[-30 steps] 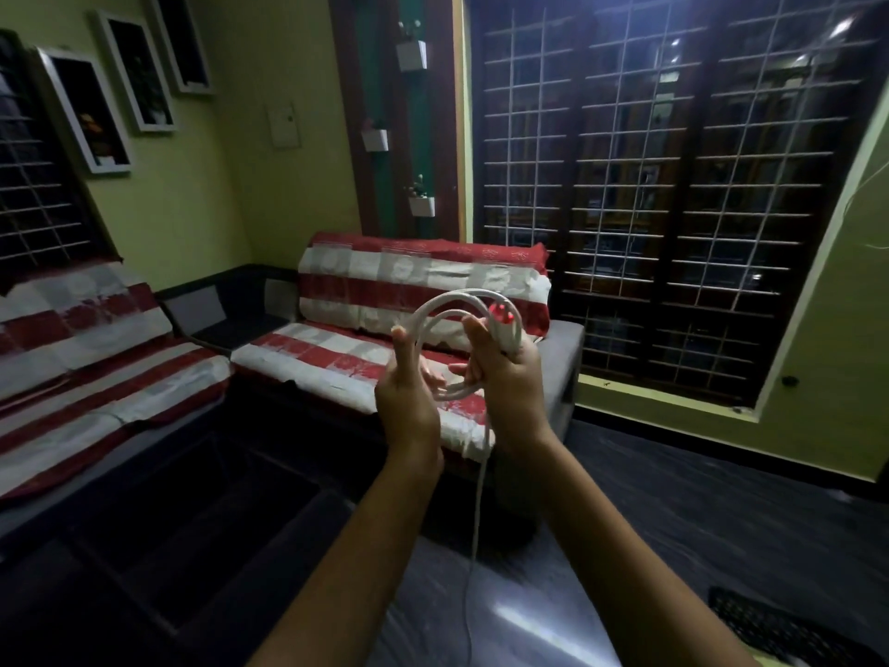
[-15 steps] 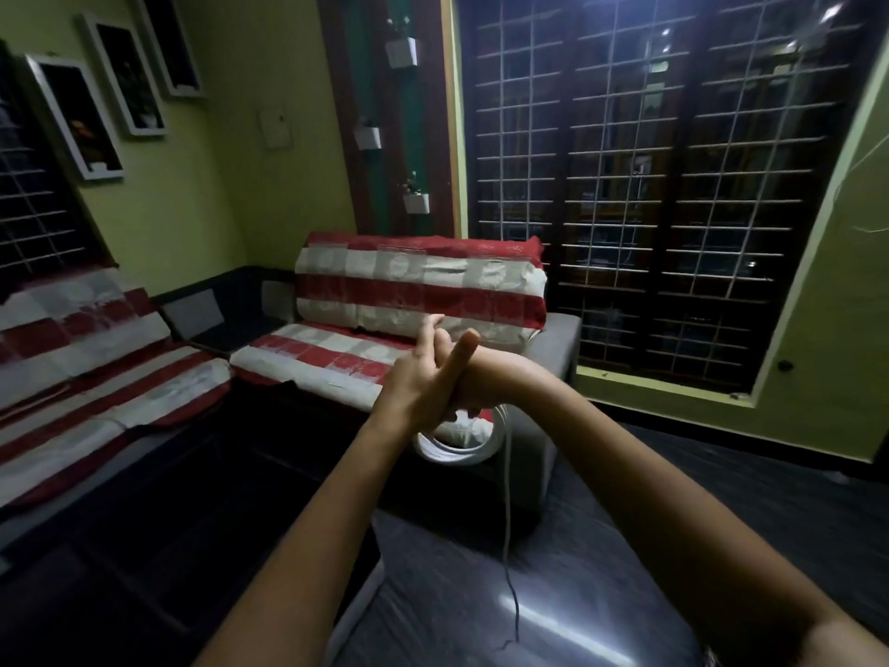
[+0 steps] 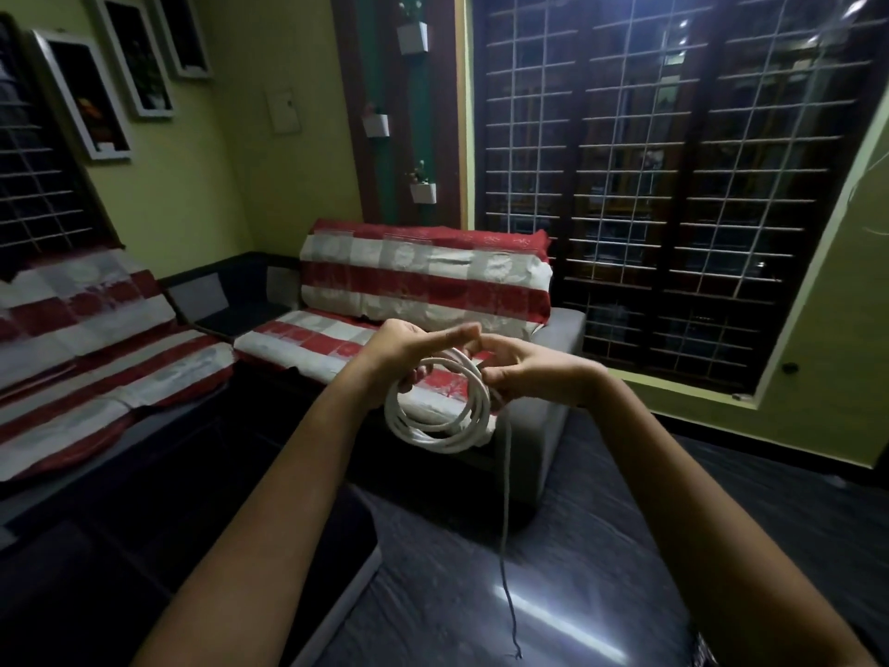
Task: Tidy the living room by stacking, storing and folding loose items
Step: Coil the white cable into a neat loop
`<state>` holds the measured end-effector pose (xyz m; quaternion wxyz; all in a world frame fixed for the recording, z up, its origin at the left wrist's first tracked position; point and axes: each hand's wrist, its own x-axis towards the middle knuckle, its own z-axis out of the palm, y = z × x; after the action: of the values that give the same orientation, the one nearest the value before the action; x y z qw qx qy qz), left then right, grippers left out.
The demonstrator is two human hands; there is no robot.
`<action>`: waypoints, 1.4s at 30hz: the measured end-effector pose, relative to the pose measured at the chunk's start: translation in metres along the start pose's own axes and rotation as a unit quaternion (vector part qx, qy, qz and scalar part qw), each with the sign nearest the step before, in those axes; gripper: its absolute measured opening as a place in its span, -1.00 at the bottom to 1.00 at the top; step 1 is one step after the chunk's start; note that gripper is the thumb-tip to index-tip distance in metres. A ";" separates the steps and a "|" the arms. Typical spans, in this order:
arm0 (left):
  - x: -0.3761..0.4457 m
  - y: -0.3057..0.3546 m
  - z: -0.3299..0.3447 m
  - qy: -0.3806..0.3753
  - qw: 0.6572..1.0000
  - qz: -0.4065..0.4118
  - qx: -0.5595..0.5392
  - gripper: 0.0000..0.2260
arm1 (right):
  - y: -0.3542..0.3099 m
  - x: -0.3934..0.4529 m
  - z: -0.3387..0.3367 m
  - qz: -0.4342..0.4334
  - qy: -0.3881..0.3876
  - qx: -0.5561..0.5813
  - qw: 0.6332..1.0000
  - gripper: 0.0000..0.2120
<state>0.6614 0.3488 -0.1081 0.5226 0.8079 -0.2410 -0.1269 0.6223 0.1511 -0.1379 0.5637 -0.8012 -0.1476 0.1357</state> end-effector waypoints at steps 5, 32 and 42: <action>-0.001 0.006 -0.008 -0.058 0.996 0.018 -0.068 -0.73 | 0.010 -0.006 0.006 -0.049 -0.004 -0.002 0.999 -0.13; -0.020 -0.001 0.064 0.329 0.859 0.114 -0.375 -0.89 | -0.022 0.036 0.119 -0.180 0.495 0.326 0.785 -0.57; -0.028 -0.030 0.056 0.098 0.924 0.084 -0.361 -0.29 | -0.022 0.026 0.064 -0.220 0.530 0.115 0.811 -0.80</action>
<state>0.6196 0.3301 -0.1603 0.8085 0.5498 -0.1936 -0.0810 0.6201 0.2240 -0.1393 0.6578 -0.6243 0.0185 -0.4209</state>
